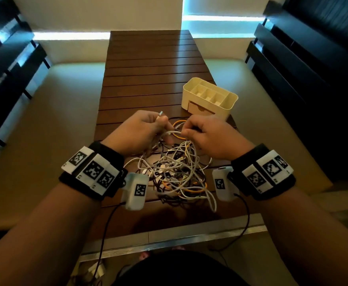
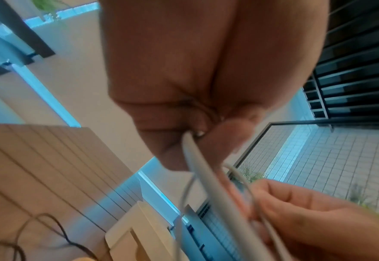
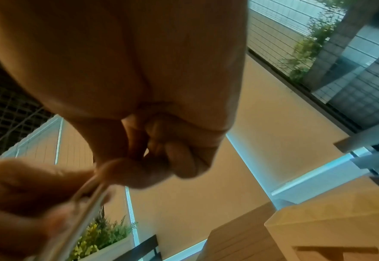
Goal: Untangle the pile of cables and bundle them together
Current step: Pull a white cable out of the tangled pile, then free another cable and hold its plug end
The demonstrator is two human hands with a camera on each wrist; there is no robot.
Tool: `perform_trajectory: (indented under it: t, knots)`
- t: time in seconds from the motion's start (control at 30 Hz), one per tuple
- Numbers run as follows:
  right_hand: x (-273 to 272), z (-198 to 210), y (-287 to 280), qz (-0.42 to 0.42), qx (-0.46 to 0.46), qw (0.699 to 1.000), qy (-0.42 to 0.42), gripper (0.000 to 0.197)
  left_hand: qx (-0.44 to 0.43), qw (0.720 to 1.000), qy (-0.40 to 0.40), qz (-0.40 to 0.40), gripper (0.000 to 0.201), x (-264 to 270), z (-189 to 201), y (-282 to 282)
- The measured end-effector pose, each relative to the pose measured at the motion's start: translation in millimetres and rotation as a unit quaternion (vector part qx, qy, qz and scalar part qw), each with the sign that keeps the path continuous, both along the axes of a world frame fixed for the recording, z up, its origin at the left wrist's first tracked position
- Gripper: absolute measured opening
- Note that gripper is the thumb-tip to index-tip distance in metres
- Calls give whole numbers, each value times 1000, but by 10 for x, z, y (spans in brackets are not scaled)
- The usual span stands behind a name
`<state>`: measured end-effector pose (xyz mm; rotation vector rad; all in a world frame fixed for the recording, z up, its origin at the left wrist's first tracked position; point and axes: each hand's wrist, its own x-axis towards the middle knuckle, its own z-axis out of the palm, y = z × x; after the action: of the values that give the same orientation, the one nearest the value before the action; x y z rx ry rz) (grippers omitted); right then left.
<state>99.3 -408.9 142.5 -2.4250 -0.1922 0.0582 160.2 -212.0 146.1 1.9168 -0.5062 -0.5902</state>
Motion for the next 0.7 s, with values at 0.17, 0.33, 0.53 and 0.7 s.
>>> perform_trajectory:
  t: [0.17, 0.33, 0.53, 0.7]
  knots:
    - [-88, -42, 30, 31, -35, 991, 129, 15, 13, 991, -51, 120, 32, 189, -80, 98]
    - [-184, -322, 93, 33, -48, 977, 206, 19, 21, 973, -110, 203, 33, 327, -109, 239]
    - [-203, -281, 56, -12, -31, 980, 198, 26, 39, 962, -159, 218, 32, 349, -169, 354]
    - [-211, -194, 40, -10, -27, 983, 183, 21, 16, 951, -174, 256, 30, 439, -174, 392]
